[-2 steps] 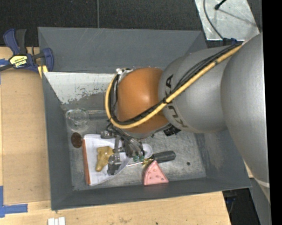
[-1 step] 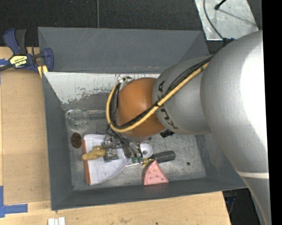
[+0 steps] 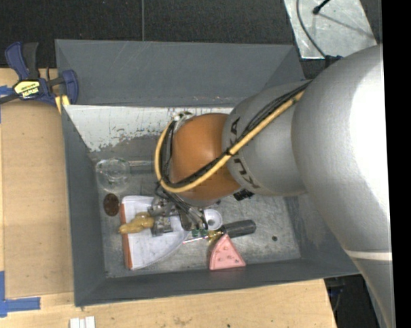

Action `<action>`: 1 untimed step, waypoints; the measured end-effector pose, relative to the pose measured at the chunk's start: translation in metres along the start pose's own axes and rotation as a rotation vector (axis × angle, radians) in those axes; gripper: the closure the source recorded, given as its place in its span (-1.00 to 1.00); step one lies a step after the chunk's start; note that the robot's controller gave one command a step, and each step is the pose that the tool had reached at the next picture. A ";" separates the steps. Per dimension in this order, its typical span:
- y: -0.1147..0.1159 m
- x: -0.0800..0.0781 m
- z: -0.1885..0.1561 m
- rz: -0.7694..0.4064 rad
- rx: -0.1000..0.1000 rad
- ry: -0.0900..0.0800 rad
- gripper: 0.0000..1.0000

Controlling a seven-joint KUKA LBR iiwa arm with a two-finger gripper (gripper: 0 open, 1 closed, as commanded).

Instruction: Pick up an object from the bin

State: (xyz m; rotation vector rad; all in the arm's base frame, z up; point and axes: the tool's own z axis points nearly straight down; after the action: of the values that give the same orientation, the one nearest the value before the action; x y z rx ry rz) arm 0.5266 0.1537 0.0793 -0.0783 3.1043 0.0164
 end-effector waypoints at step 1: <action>-0.006 -0.010 -0.038 -0.009 0.010 0.038 1.00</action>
Offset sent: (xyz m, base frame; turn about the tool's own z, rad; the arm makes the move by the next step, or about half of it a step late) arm -0.0036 -0.0059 0.0536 0.0122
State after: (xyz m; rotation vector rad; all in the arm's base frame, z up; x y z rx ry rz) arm 0.5354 0.1479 0.1177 -0.0940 3.1418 -0.0005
